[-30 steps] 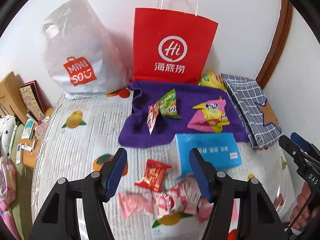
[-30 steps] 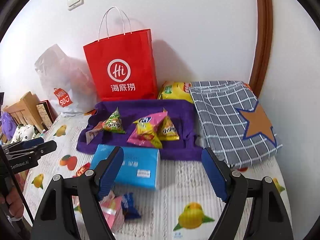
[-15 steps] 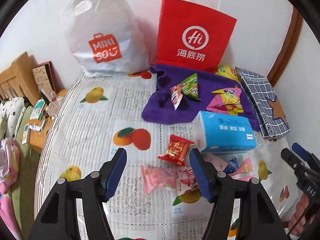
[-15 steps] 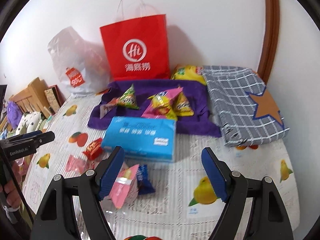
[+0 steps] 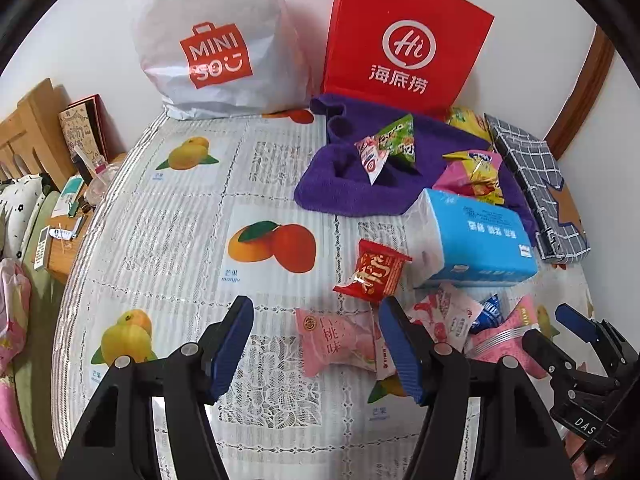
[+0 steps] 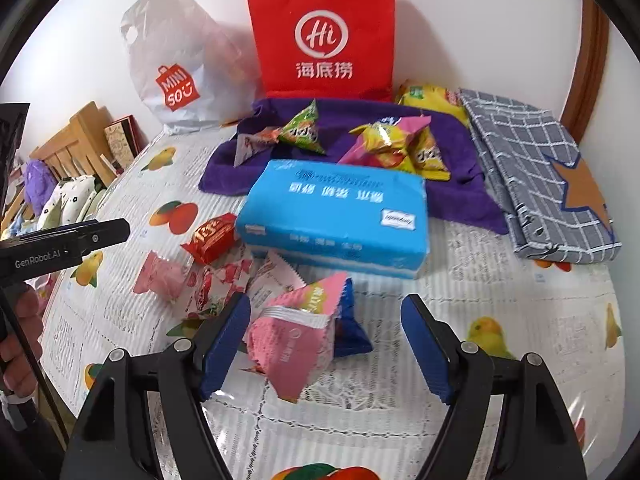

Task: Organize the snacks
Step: 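Grasp the pink triangular packet with the right gripper while the left grasps the pink peach candy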

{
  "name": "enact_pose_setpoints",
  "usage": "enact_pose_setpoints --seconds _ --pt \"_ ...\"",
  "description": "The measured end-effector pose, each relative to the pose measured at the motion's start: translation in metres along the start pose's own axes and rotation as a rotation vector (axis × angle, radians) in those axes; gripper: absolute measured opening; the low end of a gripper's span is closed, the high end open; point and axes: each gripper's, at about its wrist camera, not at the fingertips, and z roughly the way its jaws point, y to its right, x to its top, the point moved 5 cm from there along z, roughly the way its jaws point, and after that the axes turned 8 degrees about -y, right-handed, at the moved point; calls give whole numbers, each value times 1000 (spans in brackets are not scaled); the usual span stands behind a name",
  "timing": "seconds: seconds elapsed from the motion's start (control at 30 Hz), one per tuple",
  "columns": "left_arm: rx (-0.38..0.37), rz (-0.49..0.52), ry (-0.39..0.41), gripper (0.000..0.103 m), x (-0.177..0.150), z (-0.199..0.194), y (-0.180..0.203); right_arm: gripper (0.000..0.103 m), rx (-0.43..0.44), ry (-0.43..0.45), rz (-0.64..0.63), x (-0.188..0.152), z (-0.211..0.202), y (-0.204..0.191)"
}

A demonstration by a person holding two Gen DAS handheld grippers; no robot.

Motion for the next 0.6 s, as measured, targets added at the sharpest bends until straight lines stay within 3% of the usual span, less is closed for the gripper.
enact_pose_setpoints --seconds 0.47,0.53,0.6 --pt "27 -40 -32 63 -5 14 -19 74 40 -68 -25 -10 33 -10" --pt "30 -44 -33 63 -5 15 -21 69 42 -69 -27 -10 36 -10" --pt "33 -47 -35 63 -6 15 -22 56 47 -75 -29 -10 38 -11"
